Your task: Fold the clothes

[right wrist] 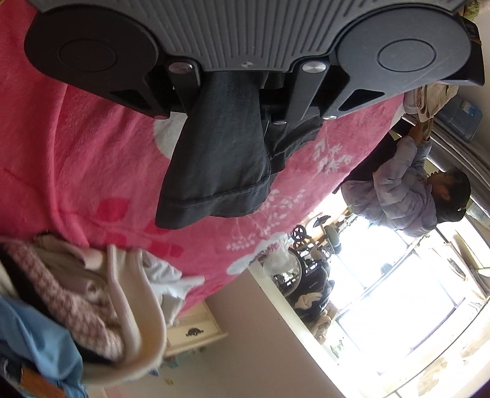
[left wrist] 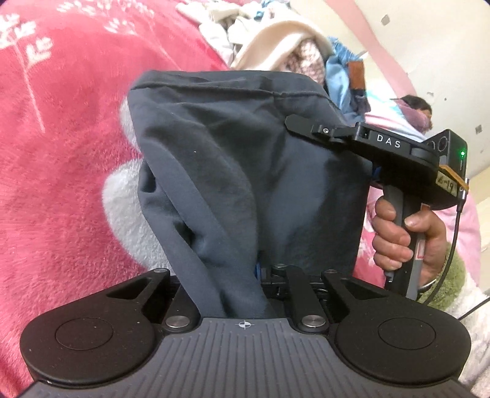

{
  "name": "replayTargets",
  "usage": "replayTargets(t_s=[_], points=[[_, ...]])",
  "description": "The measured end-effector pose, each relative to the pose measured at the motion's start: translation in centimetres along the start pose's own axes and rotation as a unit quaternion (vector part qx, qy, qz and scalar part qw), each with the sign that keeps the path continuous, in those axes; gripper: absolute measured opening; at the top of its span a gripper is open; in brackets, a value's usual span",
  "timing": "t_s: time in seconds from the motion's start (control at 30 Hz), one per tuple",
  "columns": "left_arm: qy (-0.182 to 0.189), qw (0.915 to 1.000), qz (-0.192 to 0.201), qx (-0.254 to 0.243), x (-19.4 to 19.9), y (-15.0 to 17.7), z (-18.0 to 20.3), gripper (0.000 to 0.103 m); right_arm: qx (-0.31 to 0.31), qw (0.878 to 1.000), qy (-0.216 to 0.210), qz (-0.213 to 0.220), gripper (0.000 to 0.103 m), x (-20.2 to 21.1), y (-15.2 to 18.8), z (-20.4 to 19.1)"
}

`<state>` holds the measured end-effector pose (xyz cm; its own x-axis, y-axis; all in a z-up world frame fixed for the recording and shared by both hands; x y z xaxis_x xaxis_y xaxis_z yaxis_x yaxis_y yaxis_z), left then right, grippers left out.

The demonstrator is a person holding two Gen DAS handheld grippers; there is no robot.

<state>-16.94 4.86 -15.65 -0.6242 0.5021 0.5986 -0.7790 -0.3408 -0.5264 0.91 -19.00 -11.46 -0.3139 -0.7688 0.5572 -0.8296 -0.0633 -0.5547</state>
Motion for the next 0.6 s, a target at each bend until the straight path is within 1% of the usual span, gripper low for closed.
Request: replayTargets(t_s=[0.27, 0.43, 0.6], points=[[0.007, 0.999, 0.045, 0.002, 2.8, -0.3, 0.8, 0.01, 0.026, 1.0, -0.002, 0.017, 0.015, 1.3, -0.6, -3.3], [0.016, 0.9963, 0.084, 0.009, 5.0, -0.5, 1.2, 0.01, 0.043, 0.999, -0.004, 0.028, 0.015, 2.2, -1.0, -5.3], [0.015, 0.9918, 0.126, 0.015, 7.4, -0.5, 1.2, 0.01, 0.087, 0.996, -0.022, 0.027, 0.015, 1.6, -1.8, -9.4]])
Point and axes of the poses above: each gripper's, at about its wrist camera, not at the fingertips, and x roughly against the way its jaws point, z to its right, y to its underside, the point moved 3 cm from there along -x, roughly the way its jaws point, and after that the axes turned 8 degrees about -x, right-handed, at the moved point
